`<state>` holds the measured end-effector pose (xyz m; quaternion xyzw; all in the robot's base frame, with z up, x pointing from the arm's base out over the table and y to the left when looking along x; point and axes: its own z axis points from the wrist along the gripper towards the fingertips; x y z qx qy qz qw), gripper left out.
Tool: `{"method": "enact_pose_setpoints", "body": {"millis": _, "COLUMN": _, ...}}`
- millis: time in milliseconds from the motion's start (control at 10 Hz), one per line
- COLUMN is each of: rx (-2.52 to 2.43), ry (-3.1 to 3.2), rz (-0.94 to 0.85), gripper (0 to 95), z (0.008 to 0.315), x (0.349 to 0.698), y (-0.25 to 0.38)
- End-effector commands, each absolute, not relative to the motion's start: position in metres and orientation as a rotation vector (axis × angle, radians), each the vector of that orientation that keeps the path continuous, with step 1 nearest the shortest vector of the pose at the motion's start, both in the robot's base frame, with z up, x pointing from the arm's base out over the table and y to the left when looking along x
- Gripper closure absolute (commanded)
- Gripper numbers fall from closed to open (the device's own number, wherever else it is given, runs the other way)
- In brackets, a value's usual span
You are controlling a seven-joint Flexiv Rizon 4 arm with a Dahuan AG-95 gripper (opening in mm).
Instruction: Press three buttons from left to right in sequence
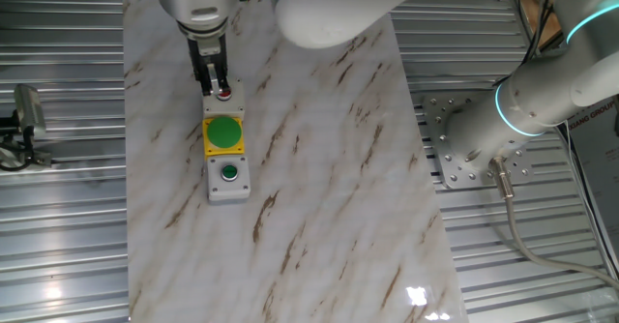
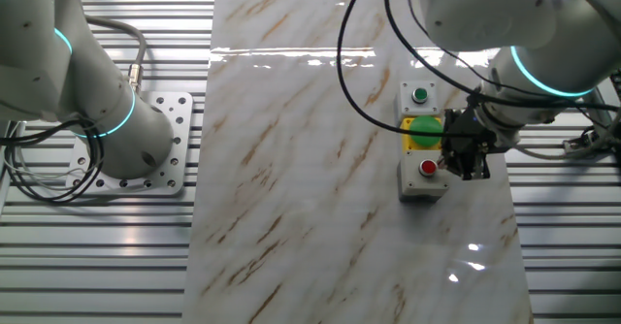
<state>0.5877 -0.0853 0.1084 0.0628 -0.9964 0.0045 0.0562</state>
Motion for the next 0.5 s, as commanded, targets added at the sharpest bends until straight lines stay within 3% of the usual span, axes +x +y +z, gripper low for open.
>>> {"method": "enact_pose_setpoints", "body": {"millis": 100, "rx": 0.193, "ry": -3.030, "rz": 0.017, "gripper": 95.0, "z": 0.1049, "x": 0.5864, "y": -0.0849}}
{"method": "enact_pose_setpoints", "body": {"millis": 500, "rx": 0.213, "ry": -3.027, "rz": 0.017, "gripper": 95.0, "z": 0.1030, "x": 0.5868, "y": -0.0848}}
